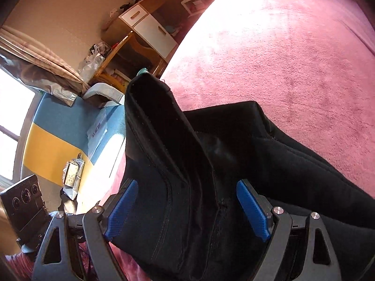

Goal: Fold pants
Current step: 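Grasp the pants end with the right gripper and fold it over the bundle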

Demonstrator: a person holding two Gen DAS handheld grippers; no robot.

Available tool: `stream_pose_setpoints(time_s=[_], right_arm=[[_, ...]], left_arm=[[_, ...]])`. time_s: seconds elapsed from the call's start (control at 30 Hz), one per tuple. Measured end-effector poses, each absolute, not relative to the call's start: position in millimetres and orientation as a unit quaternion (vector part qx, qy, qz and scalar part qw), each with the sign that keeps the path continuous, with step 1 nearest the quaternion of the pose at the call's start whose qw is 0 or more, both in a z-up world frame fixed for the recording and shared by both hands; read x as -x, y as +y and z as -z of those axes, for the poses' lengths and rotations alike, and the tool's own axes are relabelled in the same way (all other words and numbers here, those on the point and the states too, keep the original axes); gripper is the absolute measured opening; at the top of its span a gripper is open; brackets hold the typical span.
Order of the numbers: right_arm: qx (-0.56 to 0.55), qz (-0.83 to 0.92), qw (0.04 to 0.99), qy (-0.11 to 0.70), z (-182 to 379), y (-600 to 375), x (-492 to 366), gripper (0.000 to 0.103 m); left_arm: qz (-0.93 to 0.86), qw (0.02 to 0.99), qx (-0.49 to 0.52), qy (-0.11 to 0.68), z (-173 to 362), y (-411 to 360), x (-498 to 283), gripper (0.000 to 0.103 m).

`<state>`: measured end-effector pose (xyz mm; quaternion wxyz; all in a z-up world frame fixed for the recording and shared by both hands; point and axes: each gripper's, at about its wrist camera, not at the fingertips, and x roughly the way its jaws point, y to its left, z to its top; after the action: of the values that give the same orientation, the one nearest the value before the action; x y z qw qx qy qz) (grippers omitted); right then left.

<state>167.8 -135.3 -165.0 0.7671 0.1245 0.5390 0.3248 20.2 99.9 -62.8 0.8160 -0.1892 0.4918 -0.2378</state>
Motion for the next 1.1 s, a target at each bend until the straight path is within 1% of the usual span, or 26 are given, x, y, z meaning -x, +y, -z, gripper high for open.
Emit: stream_pose_setpoints(time_s=[0.03,0.07,0.1,0.2,0.33,0.37,0.4,0.47,0.5,0.63,0.9,1.1], right_arm=[[-0.118,-0.328,0.763,0.544,165,-132,-170,0.084],[-0.108,-0.340,0.755,0.551,166,-126,-170,0.077],[-0.096,-0.363,0.741,0.557,165,-120,-166,0.073],[-0.045,-0.372,0.737,0.563,168,-106,-158,0.073],[-0.040,-0.365,0.729,0.577,178,-100,-165,0.072],[-0.040,-0.362,0.730,0.578,178,-99,-166,0.068],[-0.034,-0.358,0.734,0.576,176,-99,-165,0.050],[-0.019,-0.355,0.739,0.573,170,-95,-162,0.020],[-0.013,-0.359,0.741,0.567,163,-93,-158,0.013],[0.000,-0.373,0.757,0.536,120,-93,-138,0.012],[-0.076,-0.394,0.782,0.477,27,-123,-109,0.011],[-0.102,-0.375,0.808,0.444,-12,-165,-75,0.011]], left_arm=[[0.239,0.816,0.191,0.491,64,100,-20,0.004],[0.239,0.815,0.192,0.491,66,99,-22,0.004],[0.240,0.816,0.193,0.490,66,99,-23,0.004],[0.241,0.816,0.198,0.487,65,100,-25,0.006],[0.234,0.817,0.199,0.489,69,106,-26,0.007],[0.230,0.817,0.198,0.490,69,106,-26,0.007],[0.229,0.818,0.198,0.490,69,107,-26,0.007],[0.226,0.819,0.196,0.489,68,108,-25,0.008],[0.224,0.821,0.196,0.488,67,110,-25,0.008],[0.211,0.828,0.205,0.478,62,116,-26,0.010],[0.197,0.841,0.247,0.438,42,140,-30,0.014],[0.228,0.848,0.244,0.411,22,121,-47,0.017]])
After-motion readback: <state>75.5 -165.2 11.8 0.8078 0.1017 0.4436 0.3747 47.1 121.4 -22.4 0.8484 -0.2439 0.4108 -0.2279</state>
